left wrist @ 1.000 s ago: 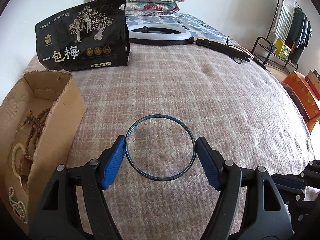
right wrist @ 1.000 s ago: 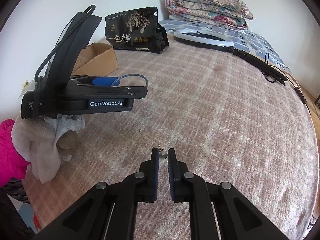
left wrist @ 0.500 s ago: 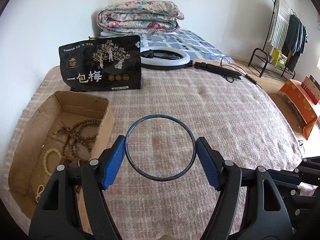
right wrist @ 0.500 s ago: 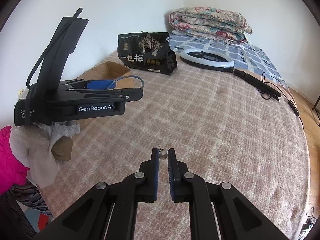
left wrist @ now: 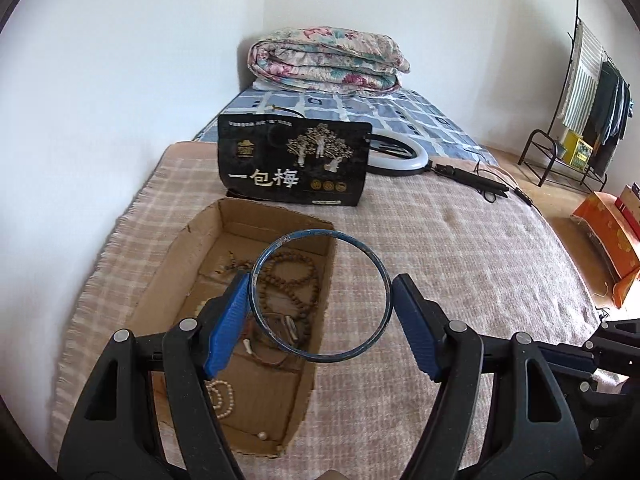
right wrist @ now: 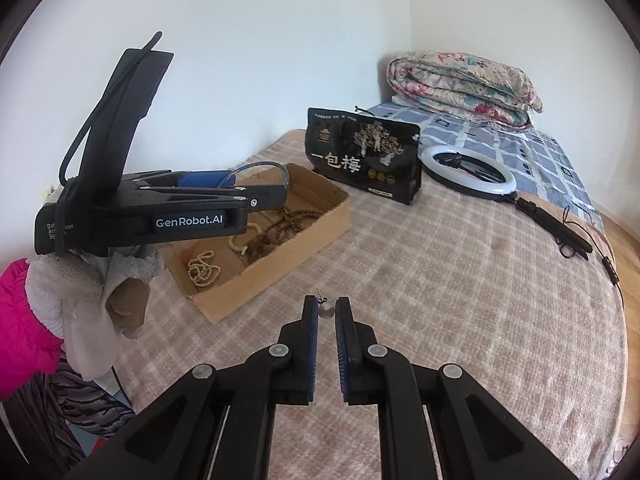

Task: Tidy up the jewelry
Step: 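Carry the bangle and pearl bead with both tools over the box, then open both tools to drop the bangle and pearl bead into the box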

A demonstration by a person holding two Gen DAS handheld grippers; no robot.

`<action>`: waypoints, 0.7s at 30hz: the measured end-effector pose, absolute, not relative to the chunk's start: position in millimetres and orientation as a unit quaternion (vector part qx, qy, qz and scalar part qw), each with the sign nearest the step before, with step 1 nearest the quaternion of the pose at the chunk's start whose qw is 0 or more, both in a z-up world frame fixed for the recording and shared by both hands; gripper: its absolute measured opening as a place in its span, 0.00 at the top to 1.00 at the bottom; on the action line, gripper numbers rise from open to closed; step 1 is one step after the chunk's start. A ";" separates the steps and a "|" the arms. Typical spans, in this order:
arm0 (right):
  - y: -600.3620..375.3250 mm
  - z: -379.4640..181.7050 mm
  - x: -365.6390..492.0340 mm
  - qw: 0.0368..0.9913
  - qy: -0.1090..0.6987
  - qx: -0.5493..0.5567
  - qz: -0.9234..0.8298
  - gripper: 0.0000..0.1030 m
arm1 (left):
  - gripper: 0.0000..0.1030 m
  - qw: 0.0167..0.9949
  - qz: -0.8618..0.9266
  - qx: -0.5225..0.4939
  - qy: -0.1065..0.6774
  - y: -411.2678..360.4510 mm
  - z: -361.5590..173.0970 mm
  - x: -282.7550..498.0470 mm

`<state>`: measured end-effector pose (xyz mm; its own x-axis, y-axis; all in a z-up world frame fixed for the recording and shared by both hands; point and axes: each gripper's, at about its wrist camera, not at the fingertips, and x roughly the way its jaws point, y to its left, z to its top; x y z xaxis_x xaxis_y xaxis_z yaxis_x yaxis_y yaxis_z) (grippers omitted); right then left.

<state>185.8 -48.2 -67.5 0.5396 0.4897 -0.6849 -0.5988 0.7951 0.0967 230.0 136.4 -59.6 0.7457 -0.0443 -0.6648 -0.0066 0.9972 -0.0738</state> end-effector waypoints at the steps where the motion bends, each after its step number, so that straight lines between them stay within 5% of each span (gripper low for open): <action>1: -41.0 -66.1 185.0 0.873 0.363 -0.075 0.315 0.94 | 0.29 0.934 -0.006 -0.037 0.356 144.4 -57.5 228.6; 21: 64.7 -85.2 194.3 0.839 0.376 -0.064 0.388 0.94 | 0.29 0.919 0.008 -0.057 0.389 219.8 -71.2 256.6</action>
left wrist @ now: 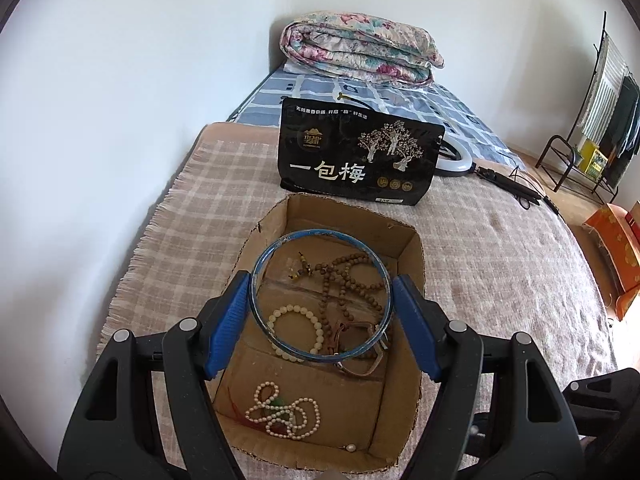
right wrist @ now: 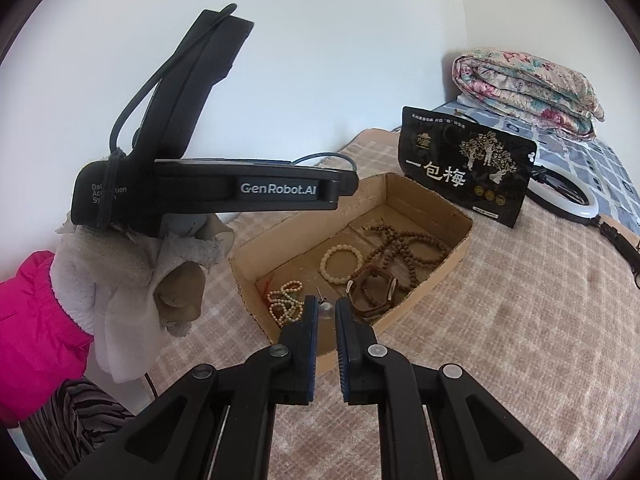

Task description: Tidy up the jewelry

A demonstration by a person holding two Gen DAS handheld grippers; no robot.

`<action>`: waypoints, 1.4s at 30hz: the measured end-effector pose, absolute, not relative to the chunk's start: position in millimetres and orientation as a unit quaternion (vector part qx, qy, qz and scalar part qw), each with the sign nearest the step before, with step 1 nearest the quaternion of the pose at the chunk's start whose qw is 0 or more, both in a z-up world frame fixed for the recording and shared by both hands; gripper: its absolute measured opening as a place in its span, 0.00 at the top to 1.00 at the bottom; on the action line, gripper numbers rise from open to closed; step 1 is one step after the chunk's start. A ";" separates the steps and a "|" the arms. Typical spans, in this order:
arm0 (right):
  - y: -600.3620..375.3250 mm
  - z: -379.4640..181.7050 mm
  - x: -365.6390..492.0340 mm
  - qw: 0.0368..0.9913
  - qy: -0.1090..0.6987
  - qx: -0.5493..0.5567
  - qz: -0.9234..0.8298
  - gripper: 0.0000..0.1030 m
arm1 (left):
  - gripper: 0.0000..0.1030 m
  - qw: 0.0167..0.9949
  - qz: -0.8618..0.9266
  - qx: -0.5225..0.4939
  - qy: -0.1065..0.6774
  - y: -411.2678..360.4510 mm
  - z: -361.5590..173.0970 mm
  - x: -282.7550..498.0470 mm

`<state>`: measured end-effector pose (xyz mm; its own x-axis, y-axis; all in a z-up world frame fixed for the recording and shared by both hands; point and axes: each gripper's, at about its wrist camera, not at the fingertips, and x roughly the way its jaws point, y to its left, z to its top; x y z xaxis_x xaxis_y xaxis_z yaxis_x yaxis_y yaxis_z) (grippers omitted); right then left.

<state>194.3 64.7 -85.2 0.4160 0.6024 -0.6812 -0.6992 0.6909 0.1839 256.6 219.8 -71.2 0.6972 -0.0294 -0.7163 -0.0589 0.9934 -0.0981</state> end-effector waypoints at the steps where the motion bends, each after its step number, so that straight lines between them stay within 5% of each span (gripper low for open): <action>1: 68.5 -87.5 195.7 0.837 0.378 -0.064 0.390 0.94 | 0.29 0.919 0.009 -0.057 0.390 220.4 -72.3 258.0; 16: 96.4 -107.3 207.5 0.827 0.391 -0.080 0.397 0.93 | 0.29 0.915 0.017 -0.069 0.397 224.0 -78.6 271.6; 22: 96.8 -106.0 206.3 0.832 0.384 -0.084 0.392 0.65 | 0.28 0.915 0.023 -0.069 0.397 226.1 -79.3 272.6; 24: 97.3 -105.0 204.1 0.835 0.379 -0.089 0.389 0.41 | 0.26 0.915 0.027 -0.069 0.397 227.0 -79.3 272.7; 29: 95.9 -101.9 200.9 0.844 0.367 -0.095 0.379 0.19 | 0.21 0.916 0.028 -0.063 0.395 226.2 -76.7 271.4; 42: 82.3 -98.6 201.3 0.851 0.367 -0.088 0.364 0.11 | 0.20 0.919 0.028 -0.058 0.389 222.6 -72.8 267.1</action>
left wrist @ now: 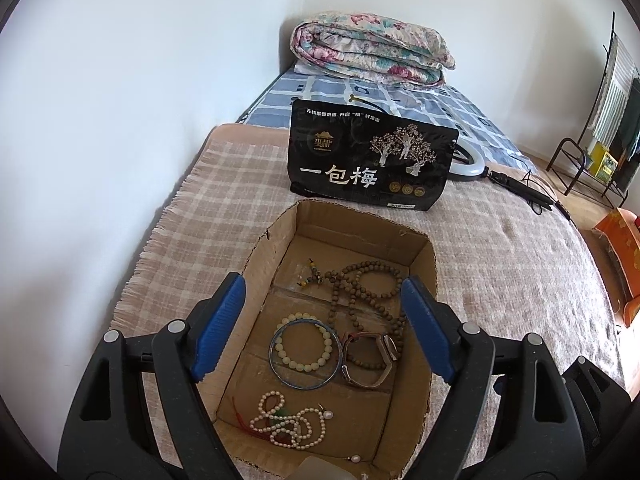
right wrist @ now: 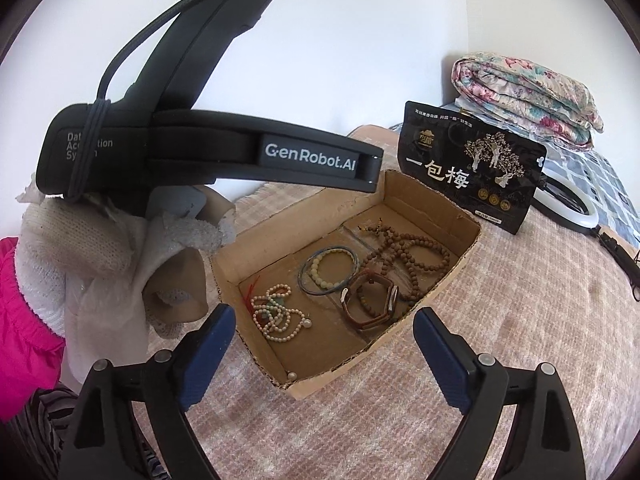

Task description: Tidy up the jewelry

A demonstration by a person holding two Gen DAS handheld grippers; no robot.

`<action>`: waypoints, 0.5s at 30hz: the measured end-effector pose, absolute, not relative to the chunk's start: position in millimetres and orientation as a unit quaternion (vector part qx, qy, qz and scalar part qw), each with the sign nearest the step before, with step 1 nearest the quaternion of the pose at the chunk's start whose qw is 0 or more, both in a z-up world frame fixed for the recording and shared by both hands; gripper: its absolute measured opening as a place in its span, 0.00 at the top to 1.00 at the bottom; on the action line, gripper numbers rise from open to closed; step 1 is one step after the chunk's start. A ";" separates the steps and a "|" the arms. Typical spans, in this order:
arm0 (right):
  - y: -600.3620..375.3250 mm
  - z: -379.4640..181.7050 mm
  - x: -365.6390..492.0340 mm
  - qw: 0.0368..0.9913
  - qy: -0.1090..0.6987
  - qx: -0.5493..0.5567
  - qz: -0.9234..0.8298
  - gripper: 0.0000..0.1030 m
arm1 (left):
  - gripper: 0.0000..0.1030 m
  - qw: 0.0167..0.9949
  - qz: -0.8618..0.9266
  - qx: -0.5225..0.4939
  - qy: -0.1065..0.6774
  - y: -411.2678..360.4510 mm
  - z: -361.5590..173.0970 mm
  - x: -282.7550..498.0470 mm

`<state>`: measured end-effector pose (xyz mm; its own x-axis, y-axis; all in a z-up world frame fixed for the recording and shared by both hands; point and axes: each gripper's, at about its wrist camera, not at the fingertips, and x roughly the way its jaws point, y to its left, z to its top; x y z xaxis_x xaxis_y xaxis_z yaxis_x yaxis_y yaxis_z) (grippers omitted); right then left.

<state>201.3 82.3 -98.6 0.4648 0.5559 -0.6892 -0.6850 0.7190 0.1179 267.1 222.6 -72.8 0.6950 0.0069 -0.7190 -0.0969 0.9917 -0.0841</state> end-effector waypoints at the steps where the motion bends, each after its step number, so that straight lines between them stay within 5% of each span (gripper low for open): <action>1: 81.4 -98.0 201.1 0.852 0.367 -0.087 0.364 0.11 | 0.20 0.919 0.028 -0.057 0.389 222.4 -72.6 266.9; 15: 50.3 -78.5 187.8 0.866 0.365 -0.072 0.334 0.07 | 0.20 0.936 0.031 -0.051 0.347 215.7 -38.0 235.4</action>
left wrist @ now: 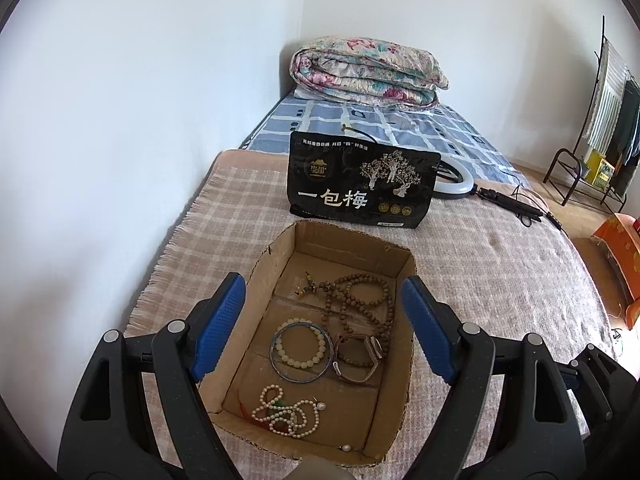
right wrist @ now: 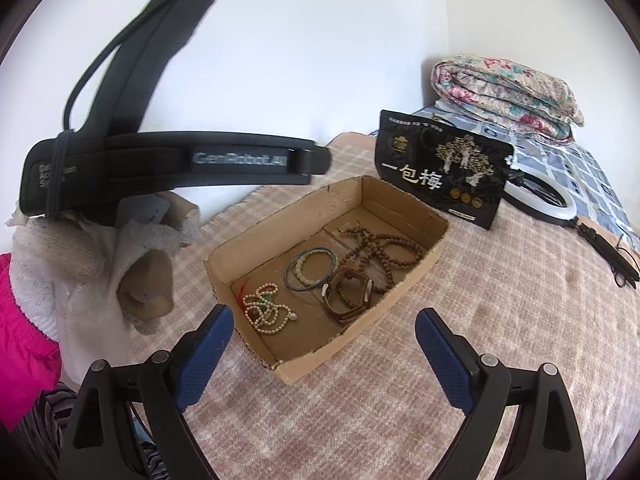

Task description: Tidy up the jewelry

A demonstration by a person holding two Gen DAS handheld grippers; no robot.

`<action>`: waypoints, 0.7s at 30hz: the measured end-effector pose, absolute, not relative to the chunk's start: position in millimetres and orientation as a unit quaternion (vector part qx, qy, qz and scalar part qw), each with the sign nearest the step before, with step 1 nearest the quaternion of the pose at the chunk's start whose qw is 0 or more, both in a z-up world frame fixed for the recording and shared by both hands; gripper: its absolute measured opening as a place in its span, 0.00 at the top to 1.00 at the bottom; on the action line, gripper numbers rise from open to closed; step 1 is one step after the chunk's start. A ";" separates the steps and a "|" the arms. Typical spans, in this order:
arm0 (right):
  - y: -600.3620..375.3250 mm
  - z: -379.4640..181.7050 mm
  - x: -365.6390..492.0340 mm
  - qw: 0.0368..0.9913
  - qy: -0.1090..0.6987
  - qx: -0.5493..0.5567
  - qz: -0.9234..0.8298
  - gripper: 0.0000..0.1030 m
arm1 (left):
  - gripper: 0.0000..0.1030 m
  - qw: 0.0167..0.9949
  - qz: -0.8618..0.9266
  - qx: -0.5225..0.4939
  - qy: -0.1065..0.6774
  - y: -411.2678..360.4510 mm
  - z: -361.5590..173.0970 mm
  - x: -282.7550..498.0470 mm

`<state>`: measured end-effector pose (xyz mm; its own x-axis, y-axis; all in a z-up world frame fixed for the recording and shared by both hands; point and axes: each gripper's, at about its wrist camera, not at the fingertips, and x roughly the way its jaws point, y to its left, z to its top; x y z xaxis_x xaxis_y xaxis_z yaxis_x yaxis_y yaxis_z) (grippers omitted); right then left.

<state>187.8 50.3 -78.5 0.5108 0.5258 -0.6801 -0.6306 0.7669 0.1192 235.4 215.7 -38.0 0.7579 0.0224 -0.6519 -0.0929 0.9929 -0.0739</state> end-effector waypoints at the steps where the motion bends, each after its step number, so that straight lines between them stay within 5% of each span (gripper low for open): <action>1: 46.3 -76.2 186.1 0.868 0.364 -0.070 0.330 0.06 | 0.20 0.937 0.029 -0.050 0.343 213.4 -35.0 232.2; 14: 0.0 -44.4 179.0 0.893 0.356 -0.043 0.272 0.00 | 0.19 0.947 0.024 -0.039 0.318 188.7 6.9 183.1; 21: -28.1 -35.8 182.2 0.902 0.357 -0.020 0.241 0.00 | 0.09 0.951 0.029 -0.021 0.306 169.4 15.6 146.3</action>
